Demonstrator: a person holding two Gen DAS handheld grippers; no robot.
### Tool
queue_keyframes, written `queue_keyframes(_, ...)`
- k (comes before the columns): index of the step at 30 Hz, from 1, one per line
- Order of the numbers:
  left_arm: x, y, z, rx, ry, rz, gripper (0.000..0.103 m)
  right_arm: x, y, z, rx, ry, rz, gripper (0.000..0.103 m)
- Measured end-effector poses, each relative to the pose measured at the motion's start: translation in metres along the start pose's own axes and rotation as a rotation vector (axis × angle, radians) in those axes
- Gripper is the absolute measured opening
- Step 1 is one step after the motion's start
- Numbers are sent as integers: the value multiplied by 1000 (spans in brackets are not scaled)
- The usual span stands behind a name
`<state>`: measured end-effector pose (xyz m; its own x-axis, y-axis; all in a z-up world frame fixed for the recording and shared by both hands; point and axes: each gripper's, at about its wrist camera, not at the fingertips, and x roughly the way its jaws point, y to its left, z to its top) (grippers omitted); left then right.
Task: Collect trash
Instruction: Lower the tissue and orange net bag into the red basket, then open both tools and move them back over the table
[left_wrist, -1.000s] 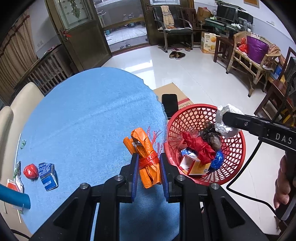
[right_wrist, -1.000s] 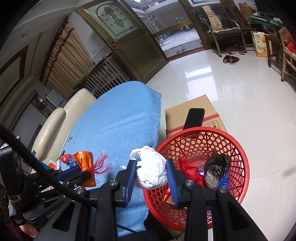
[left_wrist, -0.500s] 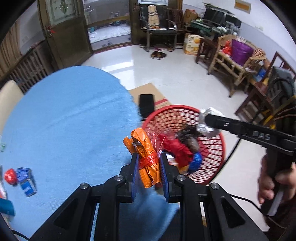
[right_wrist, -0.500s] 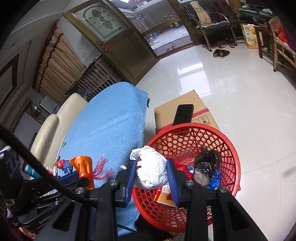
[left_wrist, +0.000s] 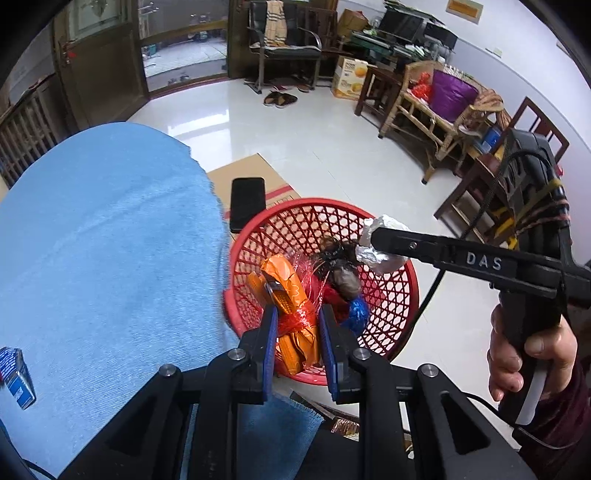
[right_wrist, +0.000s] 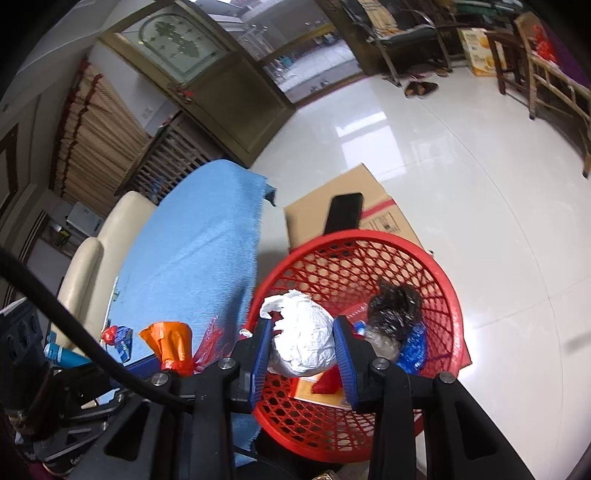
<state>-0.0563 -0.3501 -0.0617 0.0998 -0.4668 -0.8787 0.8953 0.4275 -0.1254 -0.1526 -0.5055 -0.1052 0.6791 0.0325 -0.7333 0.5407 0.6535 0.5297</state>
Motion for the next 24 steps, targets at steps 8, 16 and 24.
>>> queue_keyframes(8,15,-11,0,51,4,33,49,18,-23,-2,106,87,-43,56)
queue_keyframes(16,2,4,-9,46,-40,91,53,16,-19,-1,93,70,-53,63)
queue_keyframes(24,-27,24,-29,1,-107,180,62,26,1,-5,56,95,-57,63)
